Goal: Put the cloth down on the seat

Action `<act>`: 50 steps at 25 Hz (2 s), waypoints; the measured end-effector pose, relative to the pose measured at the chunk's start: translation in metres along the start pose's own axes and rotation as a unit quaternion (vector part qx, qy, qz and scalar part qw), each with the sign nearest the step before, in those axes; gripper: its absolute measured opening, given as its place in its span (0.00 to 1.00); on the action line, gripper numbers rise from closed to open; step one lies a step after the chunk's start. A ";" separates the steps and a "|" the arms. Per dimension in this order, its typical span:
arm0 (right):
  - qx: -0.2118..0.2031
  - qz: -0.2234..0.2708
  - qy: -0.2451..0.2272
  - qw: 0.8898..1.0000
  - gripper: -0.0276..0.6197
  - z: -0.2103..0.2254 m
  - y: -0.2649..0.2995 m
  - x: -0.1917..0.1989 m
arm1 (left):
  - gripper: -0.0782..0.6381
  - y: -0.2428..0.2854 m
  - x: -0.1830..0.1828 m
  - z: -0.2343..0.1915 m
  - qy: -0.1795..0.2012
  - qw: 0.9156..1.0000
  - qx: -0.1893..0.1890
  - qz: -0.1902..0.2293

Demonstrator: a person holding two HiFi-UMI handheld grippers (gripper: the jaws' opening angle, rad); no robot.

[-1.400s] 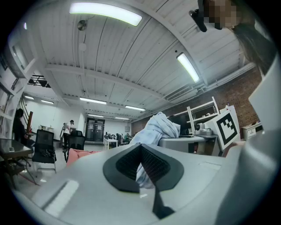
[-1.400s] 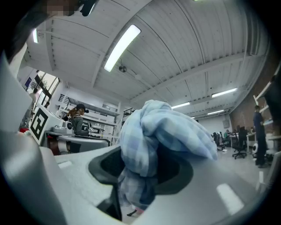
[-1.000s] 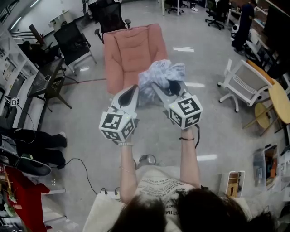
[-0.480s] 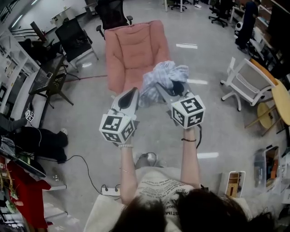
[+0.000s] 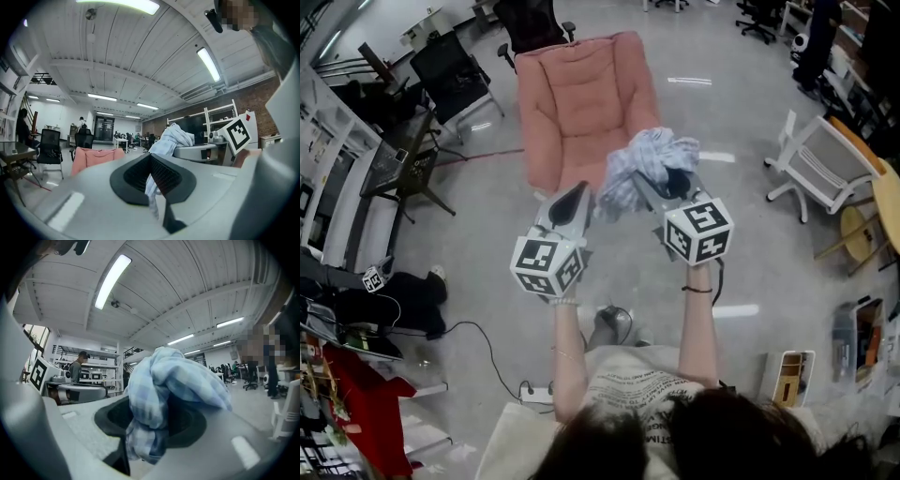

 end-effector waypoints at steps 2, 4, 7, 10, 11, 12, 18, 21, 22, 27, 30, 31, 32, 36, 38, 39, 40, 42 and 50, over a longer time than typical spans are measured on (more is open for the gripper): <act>0.005 -0.002 0.002 1.000 0.34 0.006 0.011 0.001 | 0.11 0.012 0.001 -0.009 -0.001 1.000 0.005 -0.002; 0.010 -0.005 0.003 1.000 0.34 0.013 0.024 0.002 | 0.11 0.027 0.002 -0.020 -0.003 1.000 0.012 -0.005; 0.019 -0.008 0.008 1.000 0.34 0.026 0.044 0.004 | 0.11 0.053 0.006 -0.034 -0.004 1.000 0.026 -0.011; 0.029 -0.012 0.013 0.999 0.34 0.040 0.066 0.008 | 0.11 0.079 0.010 -0.051 -0.006 0.999 0.039 -0.017; 0.032 -0.013 0.015 0.999 0.34 0.044 0.074 0.009 | 0.11 0.087 0.011 -0.057 -0.007 0.999 0.042 -0.019; 0.035 -0.014 0.017 0.999 0.34 0.047 0.081 0.011 | 0.11 0.094 0.012 -0.063 -0.007 0.999 0.046 -0.021; 0.049 -0.020 0.027 0.998 0.34 0.064 0.122 0.016 | 0.11 0.132 0.020 -0.096 -0.009 0.997 0.065 -0.032; 0.059 -0.022 0.031 0.998 0.34 0.071 0.139 0.018 | 0.11 0.147 0.022 -0.112 -0.010 0.997 0.075 -0.035; 0.063 -0.022 0.032 0.997 0.34 0.073 0.143 0.019 | 0.11 0.151 0.023 -0.115 -0.009 0.996 0.080 -0.035; 0.085 -0.024 0.037 0.995 0.34 0.078 0.163 0.026 | 0.11 0.171 0.028 -0.135 -0.009 0.994 0.099 -0.036; 0.095 -0.027 0.041 0.994 0.34 0.082 0.177 0.027 | 0.11 0.184 0.030 -0.150 -0.011 0.993 0.108 -0.040; 0.098 -0.029 0.042 0.994 0.34 0.084 0.180 0.028 | 0.11 0.187 0.032 -0.153 -0.012 0.993 0.110 -0.042; 0.100 -0.031 0.043 0.994 0.34 0.087 0.181 0.028 | 0.11 0.191 0.033 -0.154 -0.013 0.993 0.112 -0.044; 0.108 -0.037 0.049 0.992 0.34 0.099 0.183 0.032 | 0.11 0.204 0.039 -0.154 -0.019 0.992 0.118 -0.050; 0.109 -0.044 0.054 0.992 0.34 0.109 0.187 0.037 | 0.11 0.213 0.045 -0.155 -0.025 0.991 0.117 -0.055; 0.109 -0.048 0.056 0.991 0.34 0.114 0.189 0.039 | 0.11 0.219 0.048 -0.156 -0.027 0.991 0.116 -0.058; 0.107 -0.051 0.058 0.991 0.34 0.120 0.193 0.040 | 0.11 0.226 0.050 -0.156 -0.030 0.991 0.115 -0.060; 0.102 -0.054 0.058 0.992 0.34 0.136 0.200 0.040 | 0.11 0.243 0.052 -0.157 -0.032 0.991 0.112 -0.061; 0.074 -0.057 0.061 0.994 0.34 0.212 0.229 0.027 | 0.11 0.317 0.046 -0.152 -0.030 0.993 0.097 -0.065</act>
Point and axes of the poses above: the fingertips, and each gripper's own axes: y forward along the fingers, z to its right, x out of its underside, the point moved 7 cm from there along -y, backward along the fingers, and after that the axes turned 15 degrees about -x, right-handed, at the moved point
